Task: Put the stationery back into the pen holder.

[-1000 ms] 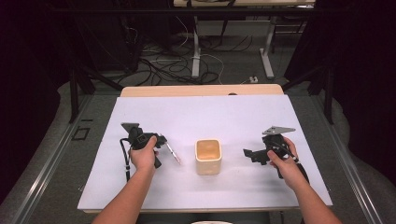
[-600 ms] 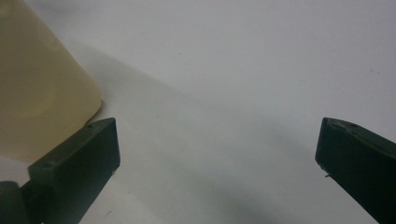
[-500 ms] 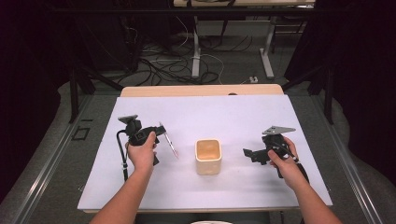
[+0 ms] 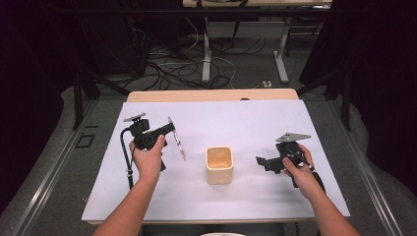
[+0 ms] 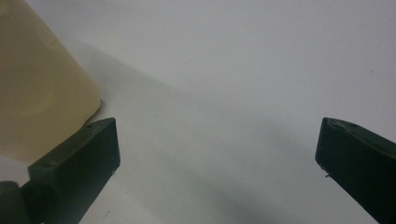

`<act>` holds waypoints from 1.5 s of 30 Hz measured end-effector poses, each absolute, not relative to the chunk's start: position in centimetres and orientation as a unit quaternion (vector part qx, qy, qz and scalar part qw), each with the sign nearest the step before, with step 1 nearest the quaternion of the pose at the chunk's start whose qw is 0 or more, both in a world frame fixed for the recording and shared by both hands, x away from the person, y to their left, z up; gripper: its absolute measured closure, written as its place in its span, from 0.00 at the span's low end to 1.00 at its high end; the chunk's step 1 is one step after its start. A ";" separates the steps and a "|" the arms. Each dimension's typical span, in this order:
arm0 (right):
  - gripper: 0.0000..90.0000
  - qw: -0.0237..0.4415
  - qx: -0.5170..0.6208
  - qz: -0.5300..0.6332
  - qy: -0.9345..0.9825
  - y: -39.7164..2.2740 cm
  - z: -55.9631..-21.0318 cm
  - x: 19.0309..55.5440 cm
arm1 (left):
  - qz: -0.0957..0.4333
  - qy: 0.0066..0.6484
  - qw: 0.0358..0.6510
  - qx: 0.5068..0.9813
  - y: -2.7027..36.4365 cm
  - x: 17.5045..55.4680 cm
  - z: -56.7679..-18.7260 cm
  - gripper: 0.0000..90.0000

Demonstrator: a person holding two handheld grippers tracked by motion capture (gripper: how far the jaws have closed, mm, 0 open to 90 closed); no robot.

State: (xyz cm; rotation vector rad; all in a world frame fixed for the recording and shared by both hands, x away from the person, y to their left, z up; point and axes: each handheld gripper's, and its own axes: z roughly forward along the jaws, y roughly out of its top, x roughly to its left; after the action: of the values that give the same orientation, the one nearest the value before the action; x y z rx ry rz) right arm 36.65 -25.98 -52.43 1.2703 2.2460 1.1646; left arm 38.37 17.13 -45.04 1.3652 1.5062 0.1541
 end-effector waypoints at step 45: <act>0.00 0.154 0.440 0.406 0.786 -26.1 -52.4 36.5 | 0.091 0.479 0.565 0.665 8.3 35.3 -40.4 0.89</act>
State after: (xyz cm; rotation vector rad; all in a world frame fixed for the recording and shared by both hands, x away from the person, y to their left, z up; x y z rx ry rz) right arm 36.55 -26.07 -52.35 1.2602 2.2536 1.1630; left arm 35.28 8.29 -40.38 1.5642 1.1275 0.2146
